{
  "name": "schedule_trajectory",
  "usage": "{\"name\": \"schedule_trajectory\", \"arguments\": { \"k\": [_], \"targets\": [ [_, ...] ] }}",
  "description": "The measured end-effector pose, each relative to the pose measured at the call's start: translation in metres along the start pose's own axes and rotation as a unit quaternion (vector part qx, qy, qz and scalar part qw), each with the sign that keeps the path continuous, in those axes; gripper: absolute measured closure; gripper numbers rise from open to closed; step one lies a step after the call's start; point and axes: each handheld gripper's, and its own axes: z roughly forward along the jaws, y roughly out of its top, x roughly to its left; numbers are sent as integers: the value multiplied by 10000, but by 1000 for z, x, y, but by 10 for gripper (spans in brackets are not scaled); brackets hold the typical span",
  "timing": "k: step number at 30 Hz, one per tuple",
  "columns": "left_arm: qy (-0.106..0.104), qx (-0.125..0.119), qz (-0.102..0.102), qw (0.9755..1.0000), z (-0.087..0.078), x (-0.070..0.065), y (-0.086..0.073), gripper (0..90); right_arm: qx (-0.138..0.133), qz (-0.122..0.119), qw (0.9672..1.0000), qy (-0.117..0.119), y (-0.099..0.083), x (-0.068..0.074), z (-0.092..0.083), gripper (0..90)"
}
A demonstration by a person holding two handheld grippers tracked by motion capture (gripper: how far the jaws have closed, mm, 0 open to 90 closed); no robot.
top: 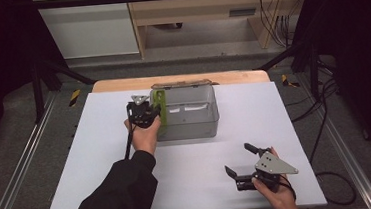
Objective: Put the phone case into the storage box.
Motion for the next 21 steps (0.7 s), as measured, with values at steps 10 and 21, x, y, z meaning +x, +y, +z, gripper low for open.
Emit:
{"name": "schedule_trajectory", "arguments": {
  "k": [10,21],
  "targets": [
    [59,-14,-22,10000,1,-1,0,750,23,0,10000,31,0,1,1,32],
    [94,16,-42,9999,3,-2,-1,701,30,-1,10000,39,0,1,1,32]
  ]
}}
